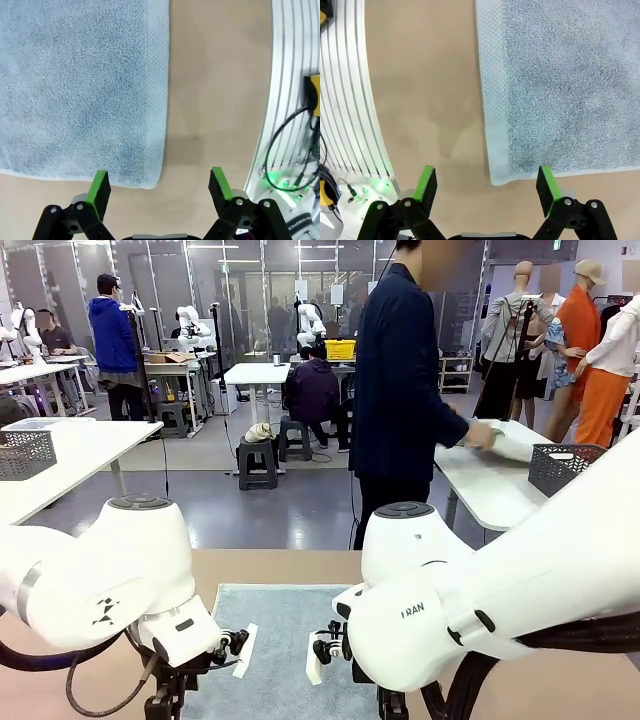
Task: Fold the towels and place them in the basket.
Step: When a person lays out a Towel with hook on the table, fold it in half twice.
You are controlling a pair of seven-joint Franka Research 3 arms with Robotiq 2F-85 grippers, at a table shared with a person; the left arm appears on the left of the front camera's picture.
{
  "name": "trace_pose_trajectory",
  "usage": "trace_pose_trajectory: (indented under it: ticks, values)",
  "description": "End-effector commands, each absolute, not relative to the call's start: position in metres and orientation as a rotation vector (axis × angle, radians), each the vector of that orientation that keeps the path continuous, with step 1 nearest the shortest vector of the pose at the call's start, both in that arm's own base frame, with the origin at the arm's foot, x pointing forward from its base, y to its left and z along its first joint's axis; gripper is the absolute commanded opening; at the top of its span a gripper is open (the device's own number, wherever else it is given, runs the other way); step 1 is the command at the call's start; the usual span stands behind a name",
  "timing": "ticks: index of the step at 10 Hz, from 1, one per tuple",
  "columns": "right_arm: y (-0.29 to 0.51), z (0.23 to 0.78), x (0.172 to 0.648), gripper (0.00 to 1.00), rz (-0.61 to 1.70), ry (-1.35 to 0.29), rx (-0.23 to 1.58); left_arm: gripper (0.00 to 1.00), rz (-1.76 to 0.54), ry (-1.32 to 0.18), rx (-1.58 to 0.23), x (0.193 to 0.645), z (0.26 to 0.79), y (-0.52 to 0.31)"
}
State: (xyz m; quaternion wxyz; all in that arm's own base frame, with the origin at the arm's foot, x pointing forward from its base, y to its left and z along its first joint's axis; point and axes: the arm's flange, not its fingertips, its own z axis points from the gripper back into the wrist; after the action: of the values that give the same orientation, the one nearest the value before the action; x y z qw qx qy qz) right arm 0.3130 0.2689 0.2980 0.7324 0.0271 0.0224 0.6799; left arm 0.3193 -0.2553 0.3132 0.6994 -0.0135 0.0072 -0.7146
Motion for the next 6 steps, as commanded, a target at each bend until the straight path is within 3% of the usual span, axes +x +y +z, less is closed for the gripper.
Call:
trace_pose_trajectory:
  ticks: [1, 6]
  values:
    - [0.271, 0.288, 0.311, 1.0, 1.472, 0.031, 0.037, 1.0, -1.582, -0.006, 0.016, 0.304, 0.299, -0.244]
    - [0.272, 0.287, 0.313, 1.0, 1.464, 0.015, 0.009, 1.0, -1.609, 0.004, 0.031, 0.303, 0.286, -0.243]
